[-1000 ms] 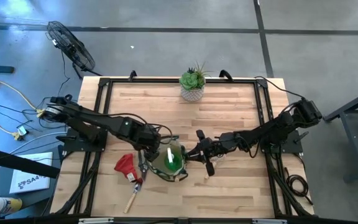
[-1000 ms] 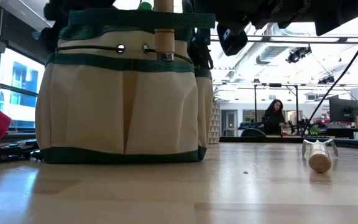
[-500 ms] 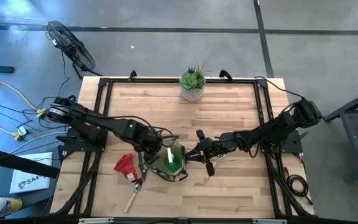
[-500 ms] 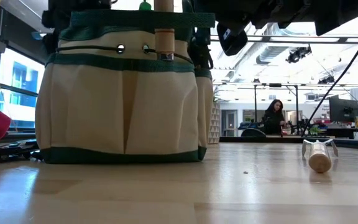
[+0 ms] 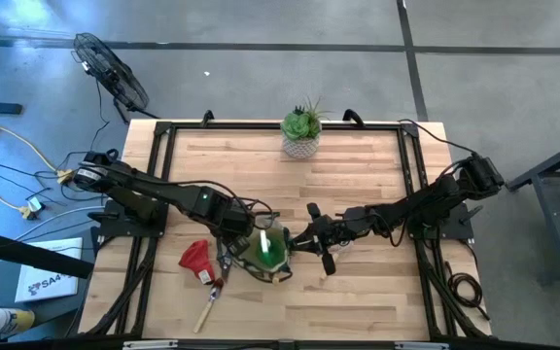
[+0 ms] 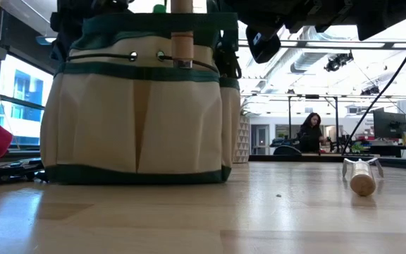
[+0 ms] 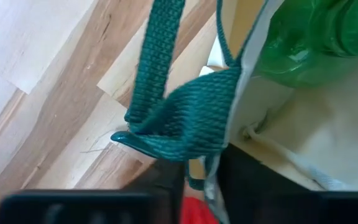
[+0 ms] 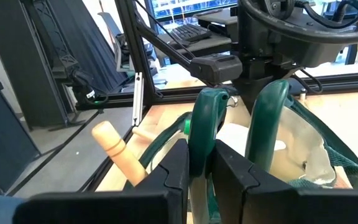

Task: Pick & Place Garden tools in Gardening bag
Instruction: Put the right shear scissors into the gardening bag

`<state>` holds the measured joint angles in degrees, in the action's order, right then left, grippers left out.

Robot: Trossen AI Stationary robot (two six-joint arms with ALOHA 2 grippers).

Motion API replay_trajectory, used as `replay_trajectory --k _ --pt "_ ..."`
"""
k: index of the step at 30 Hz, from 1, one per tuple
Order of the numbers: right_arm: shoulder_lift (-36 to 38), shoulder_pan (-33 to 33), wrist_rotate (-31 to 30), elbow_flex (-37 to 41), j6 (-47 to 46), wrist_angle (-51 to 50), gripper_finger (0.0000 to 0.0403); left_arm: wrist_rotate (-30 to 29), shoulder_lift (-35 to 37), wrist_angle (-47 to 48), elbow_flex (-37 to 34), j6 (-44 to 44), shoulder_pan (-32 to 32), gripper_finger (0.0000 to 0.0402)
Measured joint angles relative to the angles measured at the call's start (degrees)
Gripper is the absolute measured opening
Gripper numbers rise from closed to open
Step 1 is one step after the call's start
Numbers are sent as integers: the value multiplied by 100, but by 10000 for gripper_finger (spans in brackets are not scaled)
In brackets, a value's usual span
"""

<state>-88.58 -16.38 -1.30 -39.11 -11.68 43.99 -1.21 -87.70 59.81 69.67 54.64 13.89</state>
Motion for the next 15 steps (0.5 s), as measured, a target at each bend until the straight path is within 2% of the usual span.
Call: replay_trajectory --k 2,4,8,15 --pt "0 0 -15 0 44 9 36 -66 0 -2 0 -2 0 28" --pt "0 0 -21 0 81 65 36 -173 0 -30 0 -44 0 9" --pt "0 0 -22 0 91 86 36 -315 0 -137 0 -46 2 15" --pt "0 0 -22 0 91 85 36 21 0 -177 0 -191 -2 22"
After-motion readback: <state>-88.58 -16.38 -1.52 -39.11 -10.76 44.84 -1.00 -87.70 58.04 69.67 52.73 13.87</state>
